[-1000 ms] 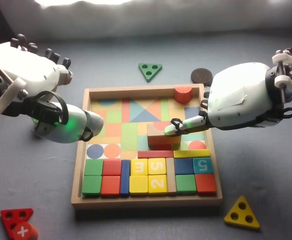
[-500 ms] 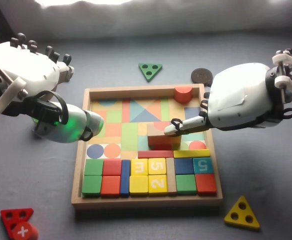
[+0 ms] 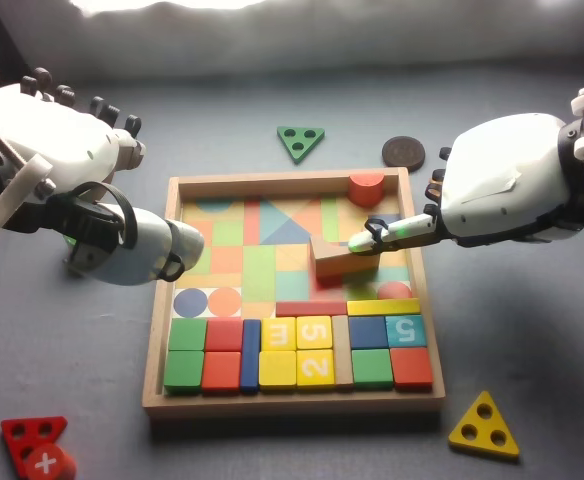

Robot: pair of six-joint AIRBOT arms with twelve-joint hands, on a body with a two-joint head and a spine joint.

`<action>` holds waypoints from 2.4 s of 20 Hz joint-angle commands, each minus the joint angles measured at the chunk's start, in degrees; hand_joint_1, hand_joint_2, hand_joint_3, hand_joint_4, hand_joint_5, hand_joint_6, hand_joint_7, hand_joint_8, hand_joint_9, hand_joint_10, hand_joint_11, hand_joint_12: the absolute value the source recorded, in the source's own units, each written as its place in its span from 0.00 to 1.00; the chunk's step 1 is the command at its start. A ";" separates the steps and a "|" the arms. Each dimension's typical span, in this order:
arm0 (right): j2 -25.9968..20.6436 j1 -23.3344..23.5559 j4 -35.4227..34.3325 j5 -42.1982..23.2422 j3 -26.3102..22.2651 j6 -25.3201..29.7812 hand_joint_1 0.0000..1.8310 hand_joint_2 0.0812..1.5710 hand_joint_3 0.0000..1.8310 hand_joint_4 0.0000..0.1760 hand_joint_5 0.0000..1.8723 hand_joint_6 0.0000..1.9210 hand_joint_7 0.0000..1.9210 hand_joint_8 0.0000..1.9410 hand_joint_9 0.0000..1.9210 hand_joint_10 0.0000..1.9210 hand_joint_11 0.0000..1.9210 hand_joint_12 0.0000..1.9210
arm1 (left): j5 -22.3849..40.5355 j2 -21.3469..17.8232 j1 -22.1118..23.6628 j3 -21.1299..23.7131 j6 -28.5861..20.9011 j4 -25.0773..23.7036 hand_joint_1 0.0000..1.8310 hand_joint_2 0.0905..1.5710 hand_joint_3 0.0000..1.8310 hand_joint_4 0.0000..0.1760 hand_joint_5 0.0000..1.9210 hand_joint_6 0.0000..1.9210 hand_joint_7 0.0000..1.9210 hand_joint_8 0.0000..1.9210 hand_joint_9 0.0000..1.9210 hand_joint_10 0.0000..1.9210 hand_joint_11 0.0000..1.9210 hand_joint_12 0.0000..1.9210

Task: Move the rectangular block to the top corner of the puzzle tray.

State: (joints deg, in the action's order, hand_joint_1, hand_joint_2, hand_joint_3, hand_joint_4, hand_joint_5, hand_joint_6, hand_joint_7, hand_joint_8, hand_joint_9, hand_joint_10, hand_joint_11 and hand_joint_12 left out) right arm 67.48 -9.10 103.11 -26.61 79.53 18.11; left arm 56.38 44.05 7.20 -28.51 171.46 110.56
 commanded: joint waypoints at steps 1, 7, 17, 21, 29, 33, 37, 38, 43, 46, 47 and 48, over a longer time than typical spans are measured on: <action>-0.73 0.39 -0.79 0.75 0.46 -0.99 0.99 0.61 0.12 0.00 0.01 0.00 0.71 1.00 0.74 1.00 0.71 1.00 | -0.08 -0.63 0.53 0.17 0.29 -4.62 0.00 0.75 0.00 0.00 0.12 0.00 0.11 0.00 0.09 0.00 0.00 0.15; 0.80 0.73 -0.83 1.80 3.66 -1.45 1.00 0.64 0.09 0.00 0.00 0.00 0.70 1.00 0.74 1.00 0.71 1.00 | -0.08 -0.63 0.49 0.17 0.29 -4.78 0.00 0.75 0.00 0.00 0.12 0.00 0.12 0.00 0.09 0.00 0.00 0.15; 1.91 0.84 -0.83 5.62 5.91 -1.41 1.00 0.61 0.08 0.00 0.00 0.00 0.71 1.00 0.75 1.00 0.72 1.00 | -0.13 -0.63 0.37 0.16 0.29 -5.05 0.00 0.74 0.00 0.00 0.13 0.00 0.13 0.00 0.11 0.00 0.00 0.20; 1.93 0.89 -0.83 4.27 5.41 -1.30 0.99 0.61 0.08 0.00 0.02 0.00 0.72 1.00 0.76 1.00 0.72 1.00 | -0.14 -0.64 0.36 0.16 0.29 -5.05 0.00 0.75 0.00 0.00 0.13 0.00 0.13 0.00 0.11 0.00 0.00 0.18; 2.10 1.81 -0.82 5.36 5.28 -1.52 1.00 0.61 0.08 0.00 0.02 0.01 0.71 1.00 0.75 1.00 0.71 1.00 | -0.14 -0.64 0.40 0.16 0.28 -4.85 0.00 0.74 0.00 0.00 0.11 0.00 0.11 0.00 0.09 0.00 0.00 0.16; 2.18 2.82 -0.83 5.39 5.59 -1.61 1.00 0.61 0.09 0.00 0.02 0.01 0.71 1.00 0.75 1.00 0.75 1.00 | -0.14 -0.64 0.41 0.16 0.28 -4.83 0.00 0.74 0.00 0.00 0.12 0.00 0.12 0.00 0.10 0.00 0.00 0.17; 2.89 4.05 -0.83 5.39 6.26 -1.61 1.00 0.60 0.10 0.00 0.02 0.00 0.72 1.00 0.75 1.00 0.76 1.00 | -0.14 -0.64 0.41 0.17 0.28 -4.82 0.00 0.75 0.00 0.00 0.11 0.00 0.12 0.00 0.10 0.00 0.00 0.17; 2.88 4.03 -0.83 5.38 6.26 -1.60 1.00 0.58 0.16 0.00 0.02 0.00 0.72 1.00 0.75 1.00 0.75 1.00 | -0.14 -0.64 0.41 0.17 0.28 -4.79 0.00 0.75 0.00 0.00 0.11 0.00 0.11 0.00 0.09 0.00 0.00 0.16; 2.78 3.34 -0.81 5.35 6.27 -1.61 1.00 0.54 0.18 0.00 0.03 0.00 0.71 1.00 0.75 1.00 0.75 1.00 | -0.14 -0.64 0.45 0.17 0.28 -4.69 0.00 0.75 0.00 0.00 0.12 0.00 0.12 0.00 0.10 0.00 0.00 0.17; 2.85 3.58 -0.81 5.18 6.24 -1.60 1.00 0.55 0.18 0.00 0.03 0.01 0.71 1.00 0.74 1.00 0.75 1.00 | -0.14 -0.64 0.45 0.17 0.28 -4.69 0.00 0.74 0.00 0.00 0.11 0.00 0.11 0.00 0.09 0.00 0.00 0.16; 2.86 3.58 -0.81 5.10 6.23 -1.58 1.00 0.55 0.19 0.00 0.03 0.00 0.72 1.00 0.75 1.00 0.66 1.00 | -0.14 -0.64 0.45 0.17 0.28 -4.69 0.00 0.74 0.00 0.00 0.11 0.00 0.11 0.00 0.08 0.00 0.00 0.14; 2.86 3.51 -0.81 4.99 6.23 -1.58 1.00 0.55 0.19 0.00 0.03 0.00 0.72 1.00 0.75 1.00 0.66 1.00 | -0.14 -0.64 0.45 0.17 0.28 -4.69 0.00 0.74 0.00 0.00 0.11 0.00 0.11 0.00 0.08 0.00 0.00 0.14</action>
State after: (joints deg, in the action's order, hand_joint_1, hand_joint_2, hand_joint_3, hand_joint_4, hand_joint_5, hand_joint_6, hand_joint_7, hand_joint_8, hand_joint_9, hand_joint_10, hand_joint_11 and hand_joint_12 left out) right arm 71.05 -5.98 103.61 -22.24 85.58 16.80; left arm 56.36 44.05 7.20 -28.51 171.46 110.30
